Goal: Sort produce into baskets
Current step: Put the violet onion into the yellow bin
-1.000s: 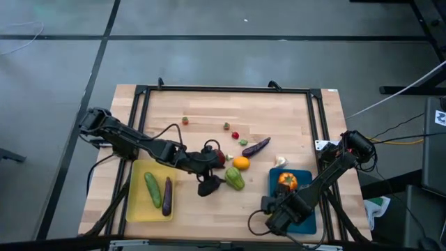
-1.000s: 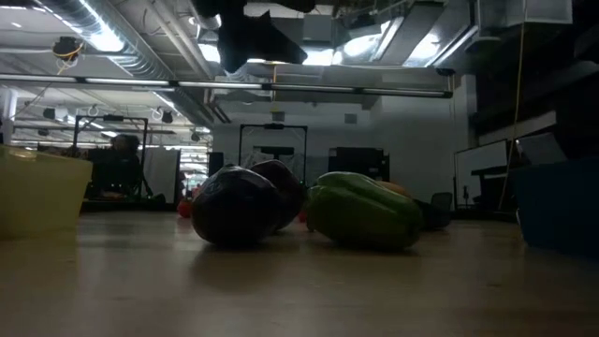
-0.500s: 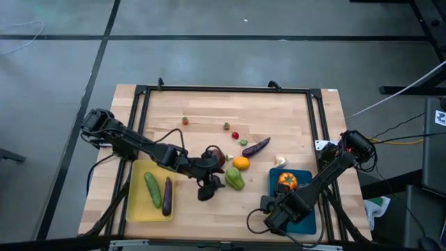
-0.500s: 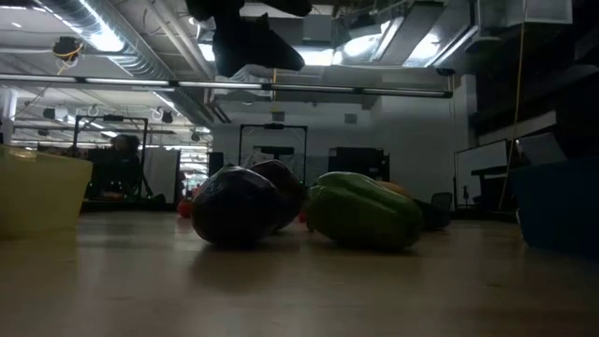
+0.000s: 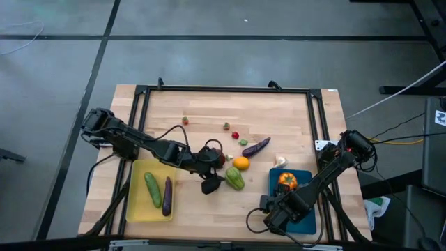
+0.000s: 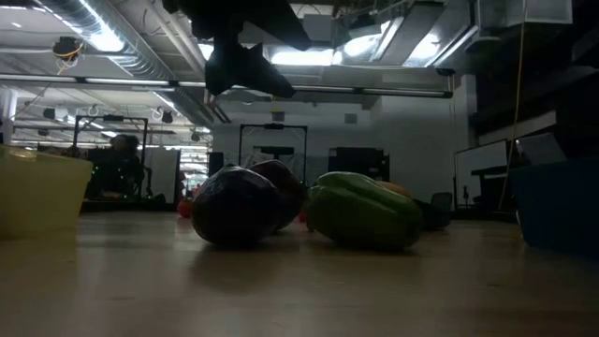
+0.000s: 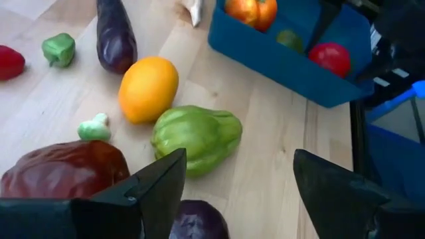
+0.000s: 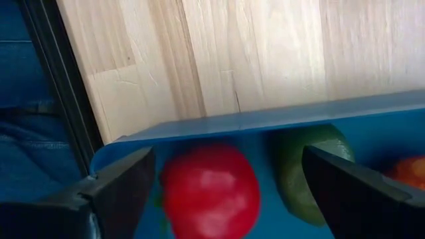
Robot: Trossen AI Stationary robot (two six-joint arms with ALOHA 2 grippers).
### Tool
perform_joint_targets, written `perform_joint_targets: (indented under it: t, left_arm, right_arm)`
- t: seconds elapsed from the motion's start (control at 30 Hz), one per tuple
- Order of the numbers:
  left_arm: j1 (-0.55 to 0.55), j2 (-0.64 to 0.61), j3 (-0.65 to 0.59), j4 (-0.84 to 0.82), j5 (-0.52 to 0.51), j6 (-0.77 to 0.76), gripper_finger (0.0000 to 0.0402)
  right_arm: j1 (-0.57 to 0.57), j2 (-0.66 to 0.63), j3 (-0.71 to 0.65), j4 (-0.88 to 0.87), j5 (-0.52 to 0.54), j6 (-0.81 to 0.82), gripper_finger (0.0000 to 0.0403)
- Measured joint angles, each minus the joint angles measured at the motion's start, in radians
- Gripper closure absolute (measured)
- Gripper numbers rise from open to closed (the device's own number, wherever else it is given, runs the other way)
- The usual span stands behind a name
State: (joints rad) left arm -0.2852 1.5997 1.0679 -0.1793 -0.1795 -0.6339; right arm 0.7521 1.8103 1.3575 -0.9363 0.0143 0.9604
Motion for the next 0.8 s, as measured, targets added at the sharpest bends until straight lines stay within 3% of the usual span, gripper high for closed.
perform_joint_targets:
  t: [0.37,0.63,0.8]
  left_arm:
    - [-0.004,0.0,0.0,-0.028,0.013,0.005,0.0014]
    - [-0.006,-0.001,0.0,-0.041,0.019,-0.053,0.0002]
    - [-0.027,-0.001,0.0,-0.185,0.026,0.002,0.0002]
  right_arm:
    - [0.0,0.0,0.0,-0.008,0.0,0.0,0.0027]
    - [0.0,0.0,0.0,-0.007,-0.03,-0.027,0.0027]
    - [0.0,0.0,0.0,-0.003,-0.052,-0.056,0.0027]
